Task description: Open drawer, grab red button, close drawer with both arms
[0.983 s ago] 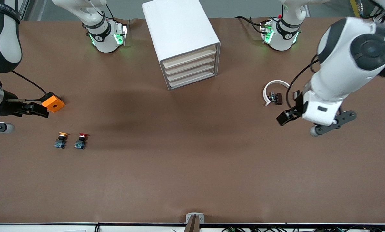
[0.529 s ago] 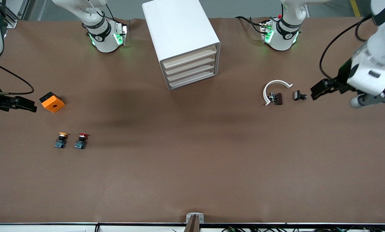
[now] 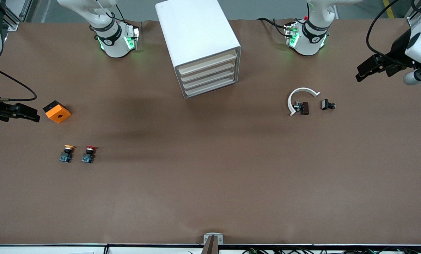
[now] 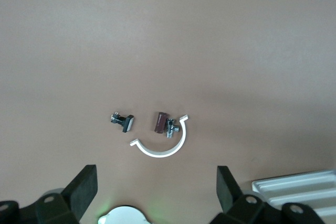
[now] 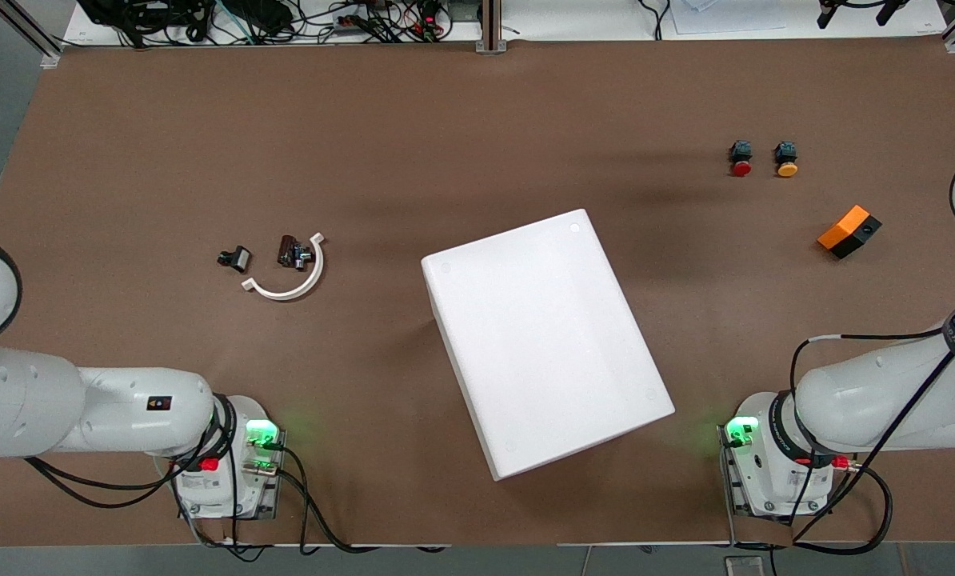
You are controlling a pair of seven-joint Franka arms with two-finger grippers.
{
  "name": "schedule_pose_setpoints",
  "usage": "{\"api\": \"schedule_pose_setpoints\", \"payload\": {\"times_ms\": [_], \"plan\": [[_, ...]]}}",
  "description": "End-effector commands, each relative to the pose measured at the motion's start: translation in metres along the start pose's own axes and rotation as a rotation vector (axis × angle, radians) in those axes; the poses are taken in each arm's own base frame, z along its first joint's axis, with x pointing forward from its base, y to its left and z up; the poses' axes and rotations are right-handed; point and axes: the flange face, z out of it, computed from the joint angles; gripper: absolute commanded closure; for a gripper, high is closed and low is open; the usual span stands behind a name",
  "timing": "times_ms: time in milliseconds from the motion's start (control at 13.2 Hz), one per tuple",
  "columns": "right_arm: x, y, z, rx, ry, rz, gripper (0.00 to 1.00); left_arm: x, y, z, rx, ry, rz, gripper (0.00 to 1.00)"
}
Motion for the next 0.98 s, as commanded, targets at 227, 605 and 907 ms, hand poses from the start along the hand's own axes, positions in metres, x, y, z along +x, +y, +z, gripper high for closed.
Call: {"api": "schedule_pose_setpoints", "payload": {"times_ms": [227,605,907], "plan": [[-0.024,0.012,-0.032,-0.014,-0.036,0.020,0.00,-0.018,-0.012,-0.002,0.020,0.011,0.027,0.00],[-0.055,0.073,-0.057,0.143,-0.006,0.127,0.00,-0.022,-0.015,0.009,0.040,-0.001,0.021,0.00],[-0.062,0.056,-0.057,0.135,-0.026,0.110,0.00,-0.025,-0.021,0.013,0.037,0.018,0.010,0.00]]}}
